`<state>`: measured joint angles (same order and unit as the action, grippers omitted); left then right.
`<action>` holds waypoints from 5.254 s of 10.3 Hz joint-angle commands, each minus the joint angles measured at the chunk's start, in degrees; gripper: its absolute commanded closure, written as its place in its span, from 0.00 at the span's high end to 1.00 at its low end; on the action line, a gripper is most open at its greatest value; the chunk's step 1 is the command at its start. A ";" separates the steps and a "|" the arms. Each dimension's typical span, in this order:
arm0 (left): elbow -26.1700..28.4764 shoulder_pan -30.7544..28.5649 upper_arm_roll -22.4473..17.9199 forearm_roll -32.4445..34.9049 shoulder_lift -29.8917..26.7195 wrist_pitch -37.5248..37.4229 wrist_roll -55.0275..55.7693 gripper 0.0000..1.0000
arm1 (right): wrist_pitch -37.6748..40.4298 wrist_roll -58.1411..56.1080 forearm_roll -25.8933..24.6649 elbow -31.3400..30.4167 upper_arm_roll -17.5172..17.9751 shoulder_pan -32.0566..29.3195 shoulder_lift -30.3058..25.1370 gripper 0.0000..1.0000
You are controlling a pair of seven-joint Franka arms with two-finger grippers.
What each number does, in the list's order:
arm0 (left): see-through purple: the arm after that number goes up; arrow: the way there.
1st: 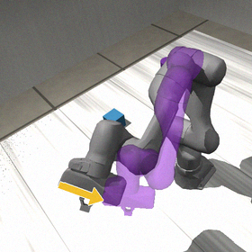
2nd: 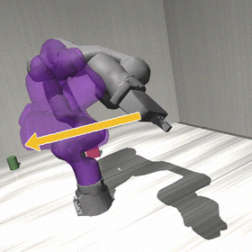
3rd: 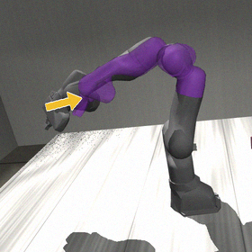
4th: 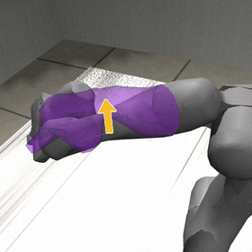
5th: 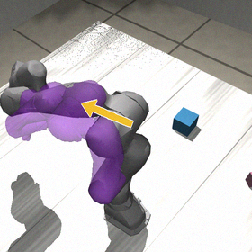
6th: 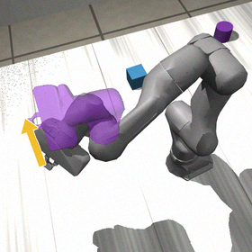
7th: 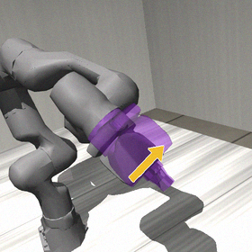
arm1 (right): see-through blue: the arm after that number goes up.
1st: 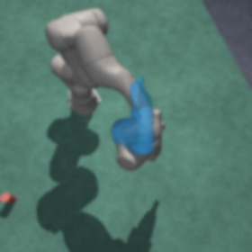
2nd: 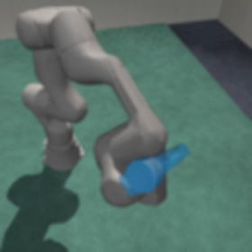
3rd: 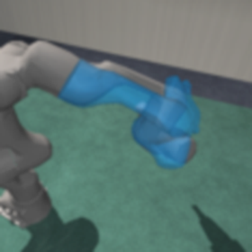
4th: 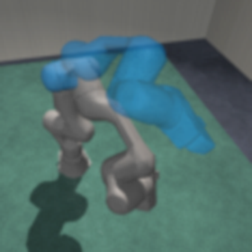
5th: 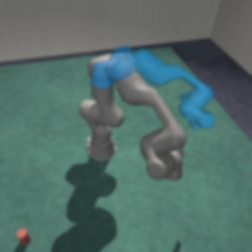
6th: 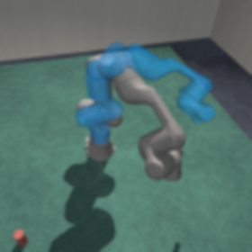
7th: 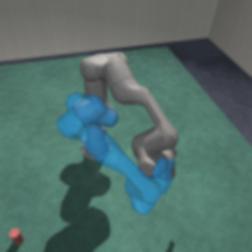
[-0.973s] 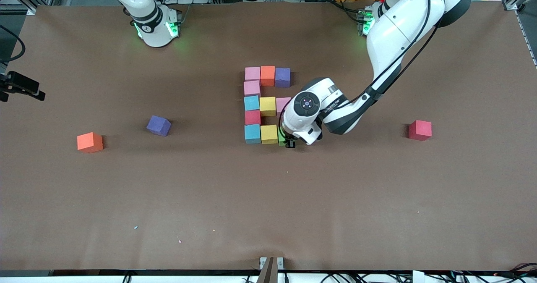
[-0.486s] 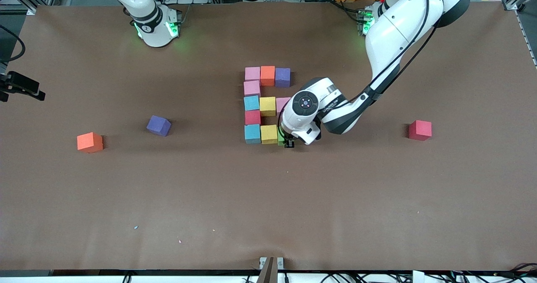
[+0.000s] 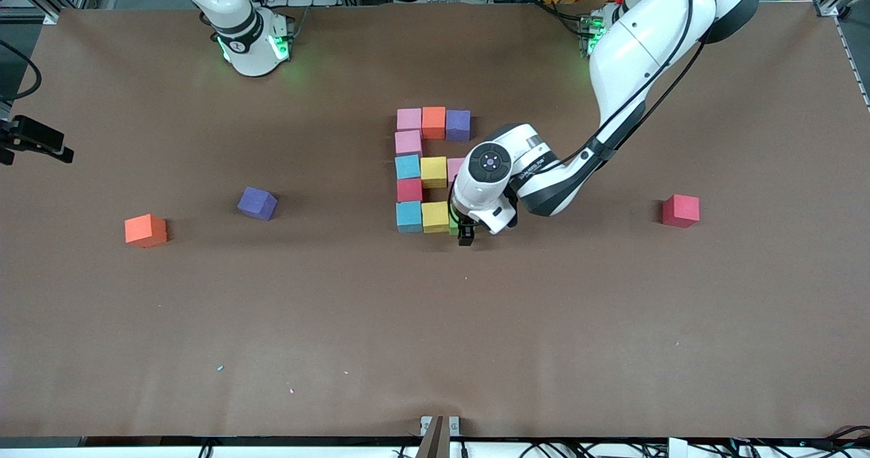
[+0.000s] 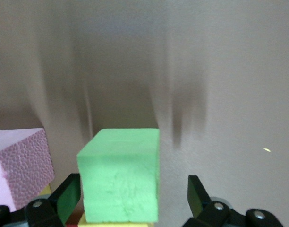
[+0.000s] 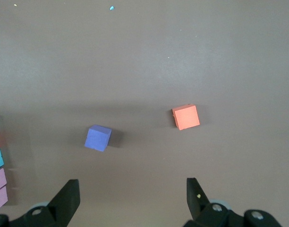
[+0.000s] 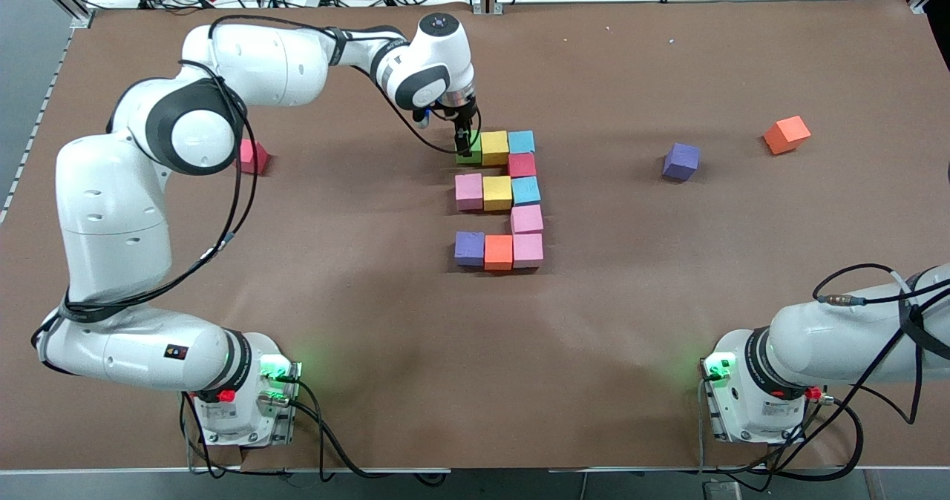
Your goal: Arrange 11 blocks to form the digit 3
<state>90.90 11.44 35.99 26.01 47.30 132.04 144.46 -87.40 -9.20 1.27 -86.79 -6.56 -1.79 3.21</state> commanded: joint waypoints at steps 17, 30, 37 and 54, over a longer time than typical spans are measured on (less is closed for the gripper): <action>-2.03 -26.89 -0.13 -15.88 -32.54 -24.87 -78.22 1.00 | 1.79 0.76 -0.65 -0.04 0.24 1.35 -3.12 1.00; -9.17 -36.32 -0.66 -17.40 -36.48 -41.86 -110.70 1.00 | 2.50 0.76 -0.65 -1.19 -0.11 0.91 -4.79 1.00; -8.38 -18.04 -26.74 -23.19 -42.29 -45.47 -129.50 1.00 | 2.06 0.76 -0.74 -1.10 -0.11 0.91 -4.62 1.00; 2.97 -11.18 -33.35 -25.66 -55.92 -46.53 -136.11 1.00 | 1.88 0.76 -0.74 -1.10 -0.11 1.00 -4.36 1.00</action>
<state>93.72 -0.54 2.95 0.96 -7.79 85.32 9.01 -85.06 -9.11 1.21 -86.75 -7.01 -0.63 -0.13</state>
